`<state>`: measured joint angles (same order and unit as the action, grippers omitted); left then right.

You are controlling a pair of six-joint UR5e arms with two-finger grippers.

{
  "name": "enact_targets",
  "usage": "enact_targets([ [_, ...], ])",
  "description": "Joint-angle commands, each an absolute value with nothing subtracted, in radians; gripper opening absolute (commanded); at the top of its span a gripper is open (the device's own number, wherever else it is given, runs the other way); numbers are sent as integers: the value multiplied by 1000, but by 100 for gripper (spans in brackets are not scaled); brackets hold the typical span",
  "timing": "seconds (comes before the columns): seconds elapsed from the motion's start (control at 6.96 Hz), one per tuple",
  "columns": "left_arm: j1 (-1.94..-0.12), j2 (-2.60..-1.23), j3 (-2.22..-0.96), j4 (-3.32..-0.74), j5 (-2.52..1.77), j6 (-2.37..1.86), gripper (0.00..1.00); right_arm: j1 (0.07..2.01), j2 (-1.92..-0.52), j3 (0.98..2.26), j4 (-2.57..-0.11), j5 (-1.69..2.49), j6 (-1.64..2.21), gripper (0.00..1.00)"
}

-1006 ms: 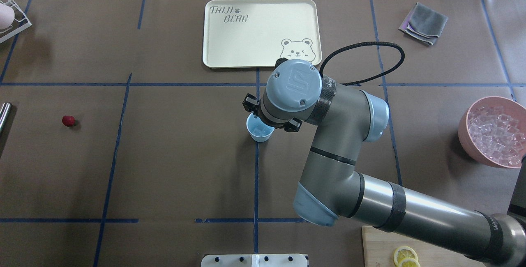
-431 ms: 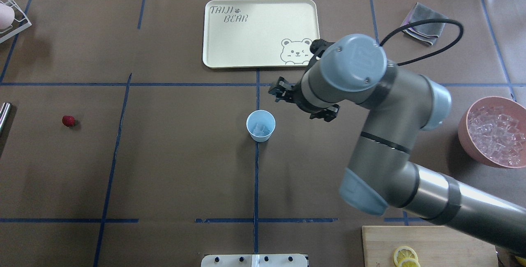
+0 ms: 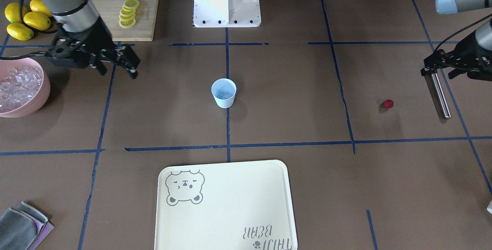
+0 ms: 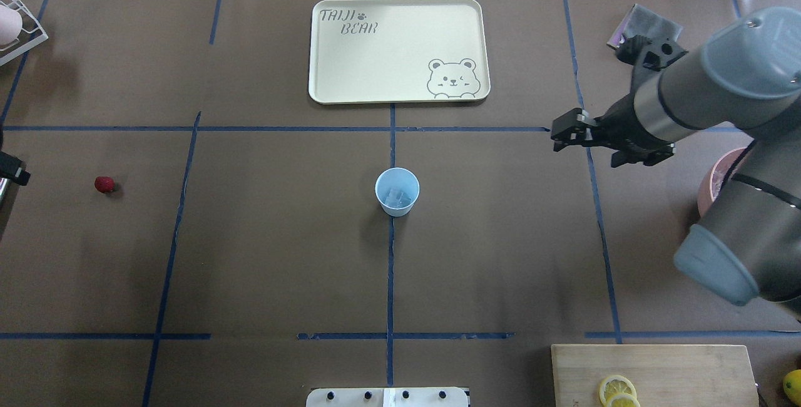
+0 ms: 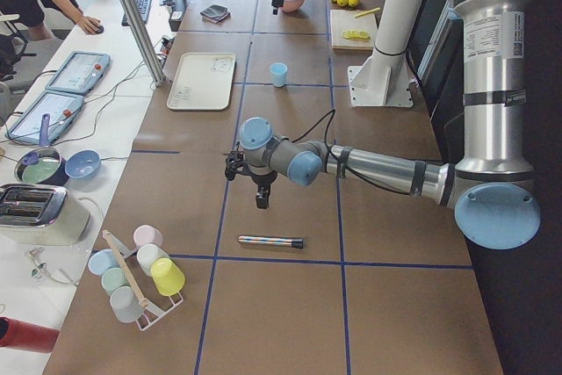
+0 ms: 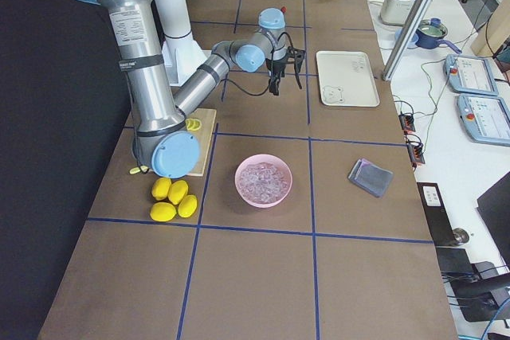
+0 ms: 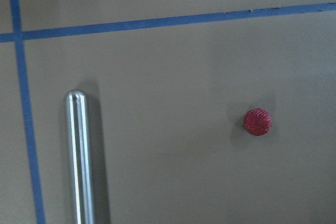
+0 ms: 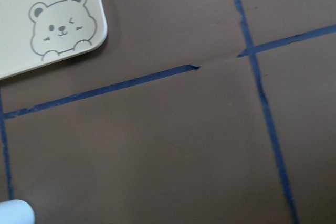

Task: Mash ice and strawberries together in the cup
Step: 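Withdraw the right gripper back above the ice bowl, then lower the left gripper onto the red strawberry and grasp it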

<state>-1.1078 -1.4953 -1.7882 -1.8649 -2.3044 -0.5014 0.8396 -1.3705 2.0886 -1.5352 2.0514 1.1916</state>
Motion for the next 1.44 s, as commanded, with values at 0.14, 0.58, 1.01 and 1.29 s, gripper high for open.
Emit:
enact_targets([
  [0.14,-945,-1598,-1672,-1988,-2200,-643,100,978,-1514,2083,-1532,2091,885,100],
  [0.58,-894,-1629,-1625,-2020,-2135,-667,100,985,-1536,2060,-1531,2086,825,100],
  [1.01,-891,-1649,-1600,-2019,-2134,-664,93,985,-1536,2063,-1531,2086,827,100],
  [1.29,-891,-1649,-1600,-2019,-2108,-664,86,985,-1536,2066,-1529,2085,827,100],
])
